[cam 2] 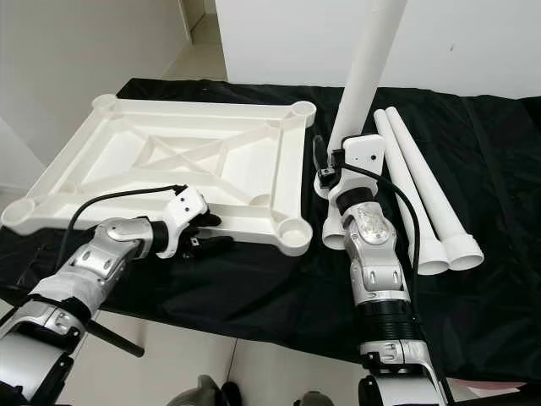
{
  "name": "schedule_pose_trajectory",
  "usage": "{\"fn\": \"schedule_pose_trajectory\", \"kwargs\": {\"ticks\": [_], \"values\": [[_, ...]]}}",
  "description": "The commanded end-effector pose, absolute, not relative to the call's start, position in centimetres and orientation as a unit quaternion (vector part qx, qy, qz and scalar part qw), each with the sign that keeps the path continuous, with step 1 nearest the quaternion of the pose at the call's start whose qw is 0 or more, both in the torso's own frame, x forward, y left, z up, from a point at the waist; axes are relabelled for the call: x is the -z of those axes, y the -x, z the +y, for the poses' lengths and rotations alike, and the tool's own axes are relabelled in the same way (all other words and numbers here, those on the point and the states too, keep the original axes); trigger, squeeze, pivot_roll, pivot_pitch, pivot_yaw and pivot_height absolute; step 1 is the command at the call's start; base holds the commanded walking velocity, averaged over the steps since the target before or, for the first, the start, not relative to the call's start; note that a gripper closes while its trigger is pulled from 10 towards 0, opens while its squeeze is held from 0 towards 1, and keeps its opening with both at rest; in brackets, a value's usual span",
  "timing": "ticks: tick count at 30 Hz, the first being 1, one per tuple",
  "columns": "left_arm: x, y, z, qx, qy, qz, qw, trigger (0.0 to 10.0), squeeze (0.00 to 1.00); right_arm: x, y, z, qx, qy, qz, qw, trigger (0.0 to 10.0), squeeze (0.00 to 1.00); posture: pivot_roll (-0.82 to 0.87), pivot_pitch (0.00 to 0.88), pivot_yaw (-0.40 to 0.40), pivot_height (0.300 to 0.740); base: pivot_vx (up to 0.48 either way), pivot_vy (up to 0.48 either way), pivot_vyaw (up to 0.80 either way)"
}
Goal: Building children table
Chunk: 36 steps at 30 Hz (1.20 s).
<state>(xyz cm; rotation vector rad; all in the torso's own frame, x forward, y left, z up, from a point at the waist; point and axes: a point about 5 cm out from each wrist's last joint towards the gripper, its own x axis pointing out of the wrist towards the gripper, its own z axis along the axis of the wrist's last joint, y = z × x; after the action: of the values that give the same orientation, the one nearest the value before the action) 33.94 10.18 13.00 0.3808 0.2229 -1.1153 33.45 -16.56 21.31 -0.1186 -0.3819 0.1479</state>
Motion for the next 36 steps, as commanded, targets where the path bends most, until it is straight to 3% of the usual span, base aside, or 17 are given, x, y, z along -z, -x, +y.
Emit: {"fn": "schedule_pose_trajectory", "kwargs": {"ticks": [1, 5, 6, 8, 9, 10, 16, 17, 18, 23, 24, 36], "values": [[-12.1, -33.8, 10.6, 0.498, -0.158, 0.119, 0.844, 0.0, 0.0, -21.7, -33.4, -16.3, -0.075, 0.059, -0.198, 0.976, 10.0, 0.0, -0.12, 0.091, 0.131, 0.74, 0.0, 0.0, 0.0], [-12.5, -33.8, 9.8, 0.49, -0.15, 0.099, 0.853, 0.0, 0.0, -21.7, -33.4, -16.3, -0.076, 0.058, -0.198, 0.976, 10.0, 0.0, -0.12, 0.091, 0.129, 0.74, 0.0, 0.0, 0.0], [-12.6, -33.9, 9.6, 0.483, -0.15, 0.094, 0.858, 3.2, 0.0, -21.7, -33.4, -16.2, -0.077, 0.058, -0.197, 0.976, 10.0, 0.0, -0.12, 0.091, 0.129, 0.74, 0.0, 0.0, 0.0], [-12.6, -33.9, 9.5, 0.479, -0.149, 0.091, 0.86, 3.2, 0.0, -21.7, -33.4, -16.2, -0.077, 0.057, -0.197, 0.976, 10.0, 0.0, -0.12, 0.095, 0.126, 0.74, 0.0, 0.0, 0.0], [-12.6, -34.0, 9.4, 0.473, -0.154, 0.087, 0.863, 8.4, 0.0, -21.7, -33.4, -16.1, -0.079, 0.056, -0.196, 0.976, 10.0, 0.0, -0.12, 0.095, 0.126, 0.74, 0.0, 0.0, 0.0], [-12.5, -34.0, 9.5, 0.465, -0.158, 0.088, 0.867, 10.0, 0.0, -21.6, -33.4, -16.1, -0.08, 0.056, -0.195, 0.976, 10.0, 0.0, -0.12, 0.098, 0.121, 0.74, 0.0, 0.0, 0.0], [-12.4, -34.0, 10.1, 0.451, -0.16, 0.088, 0.874, 10.0, 0.0, -21.5, -33.4, -15.8, -0.089, 0.051, -0.188, 0.977, 10.0, 0.0, -0.11, 0.1, 0.114, 0.74, 0.0, 0.0, 0.0], [-12.5, -33.9, 10.2, 0.451, -0.156, 0.085, 0.875, 10.0, 0.97, -21.5, -33.4, -15.8, -0.09, 0.051, -0.186, 0.977, 10.0, 0.0, -0.11, 0.101, 0.111, 0.74, 0.0, 0.0, 0.0], [-12.6, -33.8, 10.3, 0.452, -0.152, 0.083, 0.875, 10.0, 1.0, -21.4, -33.4, -15.8, -0.09, 0.051, -0.185, 0.977, 10.0, 0.0, -0.11, 0.101, 0.11, 0.74, 0.0, 0.0, 0.0], [-13.2, -33.6, 10.5, 0.447, -0.147, 0.07, 0.88, 10.0, 1.0, -21.4, -33.5, -15.5, -0.095, 0.052, -0.181, 0.978, 10.0, 0.0, -0.11, 0.1, 0.104, 0.74, 0.0, 0.0, 0.0], [-13.8, -33.4, 10.2, 0.446, -0.135, 0.06, 0.882, 10.0, 0.0, -21.3, -33.5, -15.4, -0.097, 0.054, -0.179, 0.978, 10.0, 0.0, -0.11, 0.102, 0.102, 0.74, 0.0, 0.0, 0.0], [-17.9, -32.3, 7.7, 0.439, -0.091, -0.011, 0.894, 10.0, 0.0, -20.6, -33.4, -14.4, -0.138, 0.072, -0.162, 0.974, 10.0, 0.0, -0.1, 0.105, 0.084, 0.74, 0.0, 0.0, 0.0]]}}
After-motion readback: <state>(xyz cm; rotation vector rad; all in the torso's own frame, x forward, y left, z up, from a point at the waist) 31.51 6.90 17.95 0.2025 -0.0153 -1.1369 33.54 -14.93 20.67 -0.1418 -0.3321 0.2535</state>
